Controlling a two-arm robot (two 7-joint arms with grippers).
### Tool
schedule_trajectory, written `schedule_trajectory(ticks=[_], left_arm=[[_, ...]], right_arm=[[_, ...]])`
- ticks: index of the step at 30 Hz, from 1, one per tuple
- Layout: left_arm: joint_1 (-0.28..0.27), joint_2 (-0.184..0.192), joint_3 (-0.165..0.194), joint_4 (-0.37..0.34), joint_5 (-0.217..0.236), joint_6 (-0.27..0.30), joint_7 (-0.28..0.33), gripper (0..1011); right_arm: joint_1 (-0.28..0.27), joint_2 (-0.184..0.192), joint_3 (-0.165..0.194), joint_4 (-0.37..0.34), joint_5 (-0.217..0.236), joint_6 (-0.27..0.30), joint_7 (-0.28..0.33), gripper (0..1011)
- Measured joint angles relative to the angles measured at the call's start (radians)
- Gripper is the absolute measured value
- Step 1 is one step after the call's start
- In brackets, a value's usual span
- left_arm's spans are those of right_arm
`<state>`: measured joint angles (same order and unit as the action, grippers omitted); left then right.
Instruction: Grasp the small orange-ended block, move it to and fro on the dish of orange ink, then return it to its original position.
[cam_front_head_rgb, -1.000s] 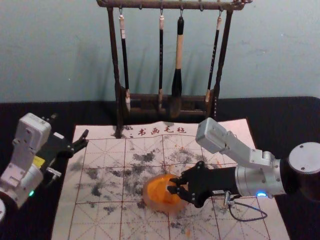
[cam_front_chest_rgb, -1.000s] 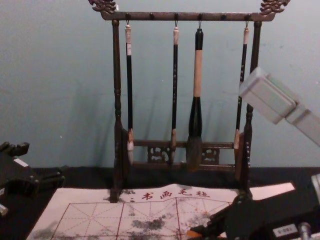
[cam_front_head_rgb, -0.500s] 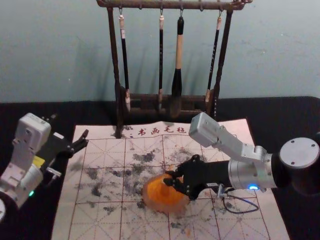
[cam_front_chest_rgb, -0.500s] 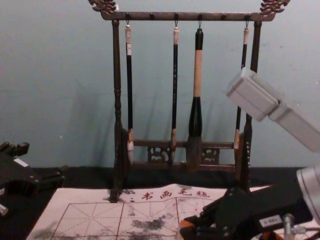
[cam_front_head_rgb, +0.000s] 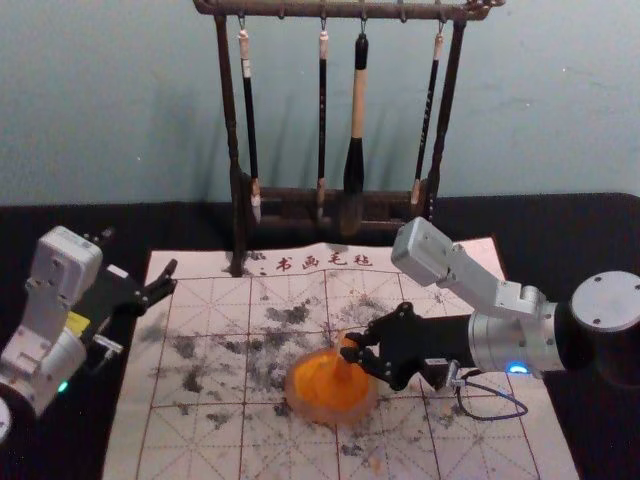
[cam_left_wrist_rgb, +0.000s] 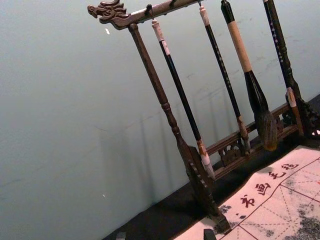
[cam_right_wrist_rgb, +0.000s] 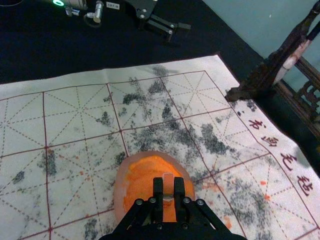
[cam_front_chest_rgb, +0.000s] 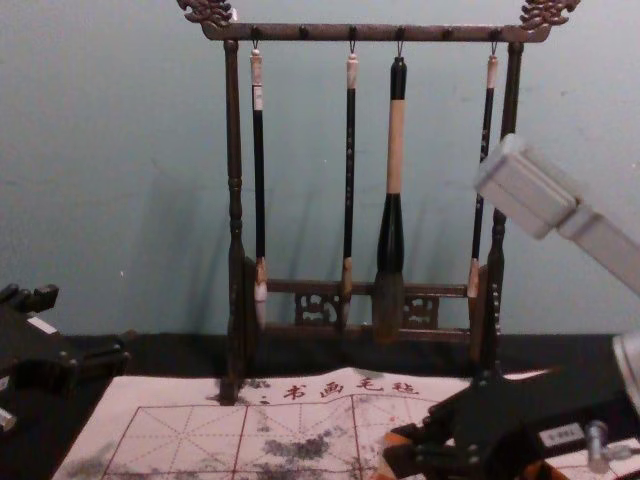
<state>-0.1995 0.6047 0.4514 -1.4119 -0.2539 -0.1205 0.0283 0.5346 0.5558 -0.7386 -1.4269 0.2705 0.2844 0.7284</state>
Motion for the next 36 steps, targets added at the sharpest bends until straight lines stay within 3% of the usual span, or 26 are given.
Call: schedule_trajectory(ticks=[9, 18, 36], left_arm=[[0.0, 0.0, 0.0, 0.0, 0.0, 0.0, 0.0, 1001], [0.0, 0.0, 0.0, 0.0, 0.0, 0.0, 0.0, 1001], [0.0, 0.0, 0.0, 0.0, 0.0, 0.0, 0.0, 1001]], right_arm=[[-0.033, 0.036, 0.022, -0.038, 0.027, 0.0, 0.005, 94], [-0.055, 0.059, 0.017, -0.073, 0.045, -0.004, 0.023, 94], [-0.032, 0.037, -0.023, -0.071, 0.033, -0.005, 0.035, 94]])
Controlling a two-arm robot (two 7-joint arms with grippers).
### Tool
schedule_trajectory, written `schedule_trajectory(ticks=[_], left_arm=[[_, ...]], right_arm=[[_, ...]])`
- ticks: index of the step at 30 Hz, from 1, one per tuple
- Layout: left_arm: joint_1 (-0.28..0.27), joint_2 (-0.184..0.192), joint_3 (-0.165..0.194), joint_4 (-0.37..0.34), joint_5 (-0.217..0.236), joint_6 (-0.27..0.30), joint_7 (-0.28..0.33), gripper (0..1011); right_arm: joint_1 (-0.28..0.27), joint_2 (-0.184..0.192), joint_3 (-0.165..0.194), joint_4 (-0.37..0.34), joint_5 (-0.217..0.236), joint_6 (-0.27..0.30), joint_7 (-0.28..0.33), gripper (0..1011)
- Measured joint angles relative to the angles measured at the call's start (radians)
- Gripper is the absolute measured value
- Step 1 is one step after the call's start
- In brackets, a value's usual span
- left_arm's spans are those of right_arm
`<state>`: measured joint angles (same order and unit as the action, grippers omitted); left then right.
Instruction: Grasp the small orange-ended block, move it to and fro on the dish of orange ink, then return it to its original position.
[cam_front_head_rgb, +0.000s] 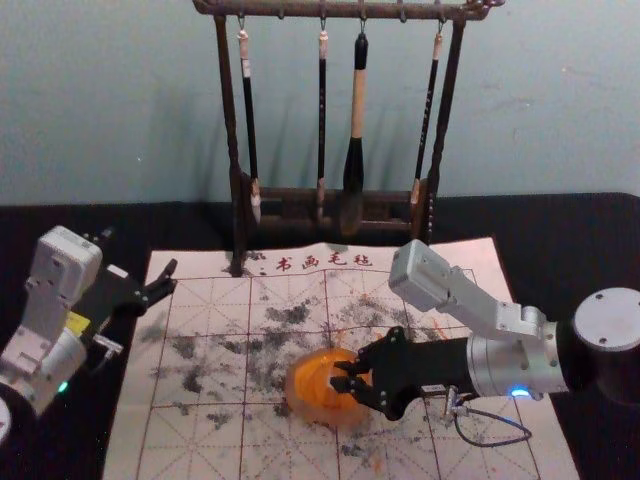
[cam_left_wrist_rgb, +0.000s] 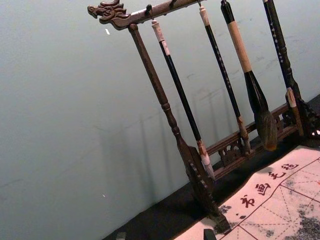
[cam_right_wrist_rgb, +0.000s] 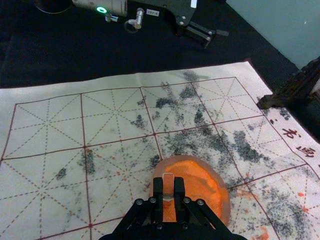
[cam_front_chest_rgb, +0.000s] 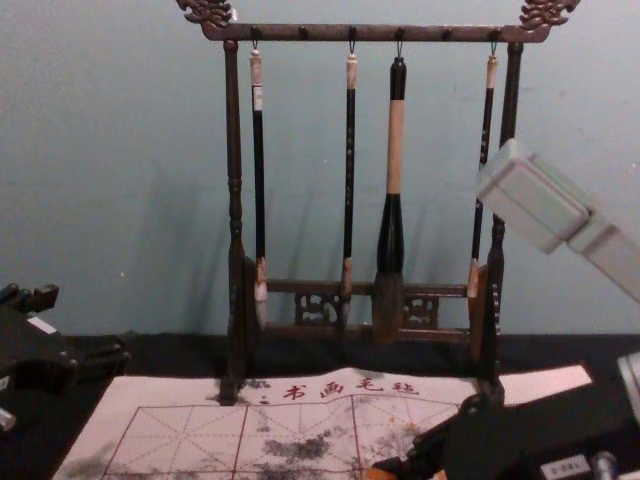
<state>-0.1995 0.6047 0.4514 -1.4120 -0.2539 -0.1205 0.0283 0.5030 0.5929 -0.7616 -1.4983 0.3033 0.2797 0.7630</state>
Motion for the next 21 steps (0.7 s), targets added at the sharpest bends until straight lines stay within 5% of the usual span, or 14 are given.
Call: schedule_trajectory(ticks=[21], left_arm=[[0.0, 0.0, 0.0, 0.0, 0.0, 0.0, 0.0, 1001]], right_arm=[[0.036, -0.038, 0.017, 0.08, -0.015, 0.004, -0.031, 94]])
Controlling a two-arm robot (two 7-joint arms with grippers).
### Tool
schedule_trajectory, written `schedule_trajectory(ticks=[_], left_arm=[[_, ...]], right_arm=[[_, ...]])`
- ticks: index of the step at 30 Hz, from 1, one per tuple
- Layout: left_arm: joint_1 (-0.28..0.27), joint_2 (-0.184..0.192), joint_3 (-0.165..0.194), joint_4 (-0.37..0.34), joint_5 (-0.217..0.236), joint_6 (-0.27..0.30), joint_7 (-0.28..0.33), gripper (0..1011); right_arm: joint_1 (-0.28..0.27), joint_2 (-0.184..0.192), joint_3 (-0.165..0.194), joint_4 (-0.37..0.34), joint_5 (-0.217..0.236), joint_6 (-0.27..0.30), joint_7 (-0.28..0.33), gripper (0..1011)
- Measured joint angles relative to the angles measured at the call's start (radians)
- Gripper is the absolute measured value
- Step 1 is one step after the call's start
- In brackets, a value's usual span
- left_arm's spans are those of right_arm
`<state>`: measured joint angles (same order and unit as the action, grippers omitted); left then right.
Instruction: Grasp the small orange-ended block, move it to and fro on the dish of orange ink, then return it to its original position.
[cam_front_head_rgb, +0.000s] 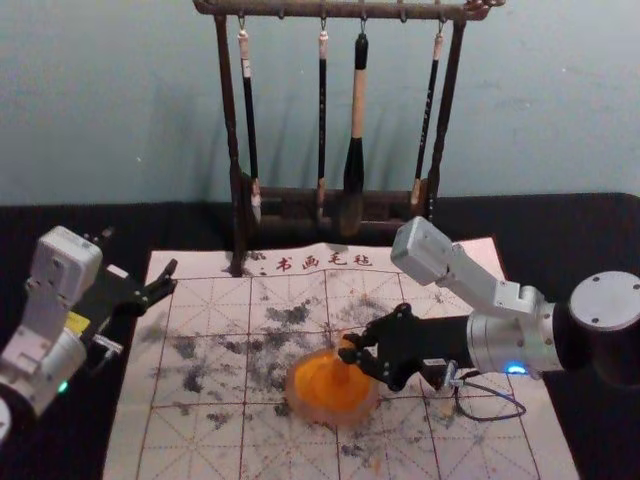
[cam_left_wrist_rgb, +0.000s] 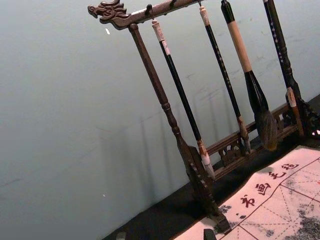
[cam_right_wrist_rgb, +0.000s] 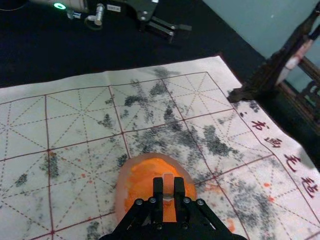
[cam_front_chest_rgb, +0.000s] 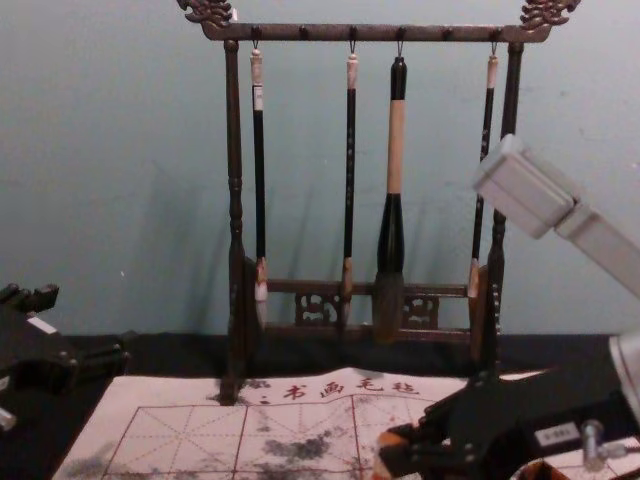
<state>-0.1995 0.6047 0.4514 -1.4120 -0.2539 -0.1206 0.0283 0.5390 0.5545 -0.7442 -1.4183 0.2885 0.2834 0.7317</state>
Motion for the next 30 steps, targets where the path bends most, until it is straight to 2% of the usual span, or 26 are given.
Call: schedule_trajectory(ticks=[14, 21, 30], left_arm=[[0.0, 0.0, 0.0, 0.0, 0.0, 0.0, 0.0, 1001], [0.0, 0.0, 0.0, 0.0, 0.0, 0.0, 0.0, 1001], [0.0, 0.0, 0.0, 0.0, 0.0, 0.0, 0.0, 1001]], right_arm=[[-0.027, 0.031, 0.025, -0.018, 0.022, -0.001, 0.0, 94], [-0.046, 0.052, 0.026, -0.049, 0.033, 0.002, 0.012, 94], [-0.057, 0.06, 0.018, -0.078, 0.046, 0.002, 0.023, 94]])
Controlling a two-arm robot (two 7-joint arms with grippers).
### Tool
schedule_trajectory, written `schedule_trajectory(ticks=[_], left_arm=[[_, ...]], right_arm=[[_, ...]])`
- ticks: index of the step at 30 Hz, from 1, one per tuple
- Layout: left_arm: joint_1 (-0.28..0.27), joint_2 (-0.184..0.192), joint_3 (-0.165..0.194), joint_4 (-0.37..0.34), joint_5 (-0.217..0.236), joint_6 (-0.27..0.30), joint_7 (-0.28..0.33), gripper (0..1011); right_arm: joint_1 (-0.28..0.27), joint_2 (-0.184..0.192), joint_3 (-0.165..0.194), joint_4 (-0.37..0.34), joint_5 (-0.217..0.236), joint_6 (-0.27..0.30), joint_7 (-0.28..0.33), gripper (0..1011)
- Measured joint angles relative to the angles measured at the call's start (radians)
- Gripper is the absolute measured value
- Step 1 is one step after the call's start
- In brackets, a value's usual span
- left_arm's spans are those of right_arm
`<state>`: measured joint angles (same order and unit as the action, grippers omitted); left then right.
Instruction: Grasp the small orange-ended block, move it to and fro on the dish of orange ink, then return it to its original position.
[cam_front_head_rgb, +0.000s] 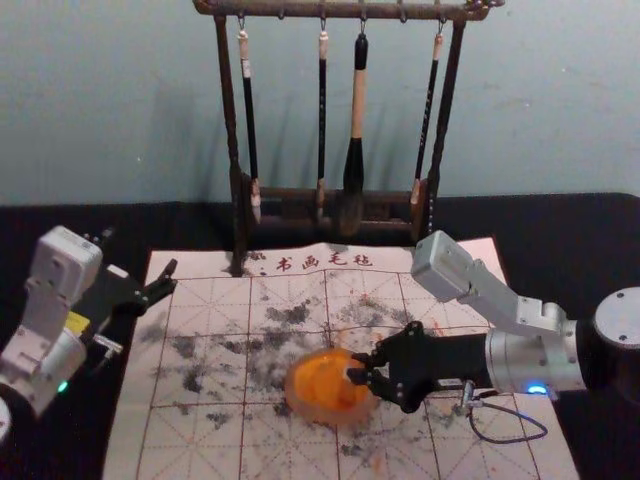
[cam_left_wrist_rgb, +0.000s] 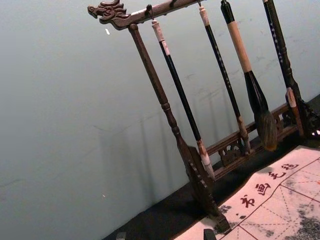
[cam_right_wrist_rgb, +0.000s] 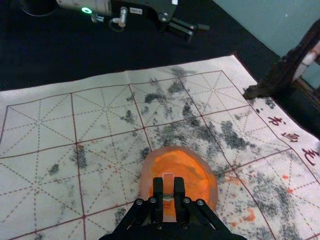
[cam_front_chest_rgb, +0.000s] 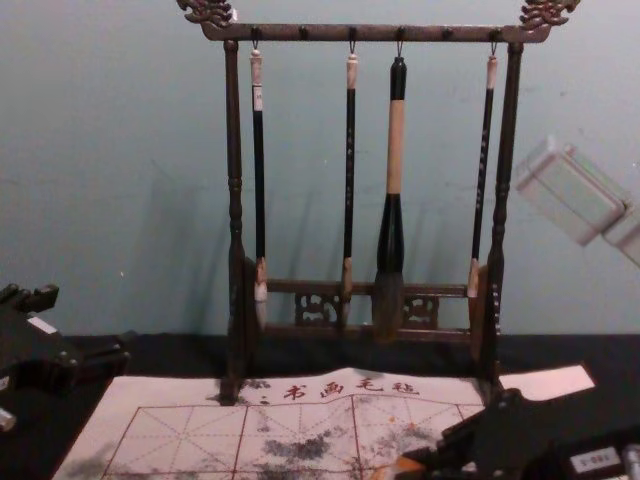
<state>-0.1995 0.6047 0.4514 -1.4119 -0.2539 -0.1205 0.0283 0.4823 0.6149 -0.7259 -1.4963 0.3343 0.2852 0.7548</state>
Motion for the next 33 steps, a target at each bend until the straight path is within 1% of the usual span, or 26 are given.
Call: schedule_trajectory(ticks=[7, 11, 20, 21, 23, 26, 27, 28, 30, 33], left_arm=[[0.0, 0.0, 0.0, 0.0, 0.0, 0.0, 0.0, 1001], [0.0, 0.0, 0.0, 0.0, 0.0, 0.0, 0.0, 1001], [0.0, 0.0, 0.0, 0.0, 0.0, 0.0, 0.0, 1001], [0.0, 0.0, 0.0, 0.0, 0.0, 0.0, 0.0, 1001], [0.0, 0.0, 0.0, 0.0, 0.0, 0.0, 0.0, 1001], [0.0, 0.0, 0.0, 0.0, 0.0, 0.0, 0.0, 1001], [0.0, 0.0, 0.0, 0.0, 0.0, 0.0, 0.0, 1001], [0.0, 0.0, 0.0, 0.0, 0.0, 0.0, 0.0, 1001], [0.0, 0.0, 0.0, 0.0, 0.0, 0.0, 0.0, 1001], [0.0, 0.0, 0.0, 0.0, 0.0, 0.0, 0.0, 1001]], right_arm=[[0.001, -0.001, -0.002, -0.012, 0.009, 0.001, -0.003, 94], [0.001, 0.003, 0.004, -0.021, 0.016, 0.001, -0.008, 94], [-0.013, 0.035, 0.038, -0.055, 0.049, 0.009, -0.027, 94], [-0.015, 0.04, 0.042, -0.059, 0.053, 0.01, -0.029, 94], [-0.027, 0.061, 0.061, -0.077, 0.069, 0.011, -0.036, 94], [-0.04, 0.081, 0.076, -0.091, 0.082, 0.012, -0.042, 94], [-0.05, 0.096, 0.088, -0.104, 0.091, 0.012, -0.047, 94], [-0.05, 0.096, 0.088, -0.104, 0.091, 0.012, -0.047, 94], [-0.073, 0.126, 0.113, -0.128, 0.108, 0.009, -0.059, 94], [-0.09, 0.149, 0.131, -0.144, 0.119, 0.007, -0.069, 94]])
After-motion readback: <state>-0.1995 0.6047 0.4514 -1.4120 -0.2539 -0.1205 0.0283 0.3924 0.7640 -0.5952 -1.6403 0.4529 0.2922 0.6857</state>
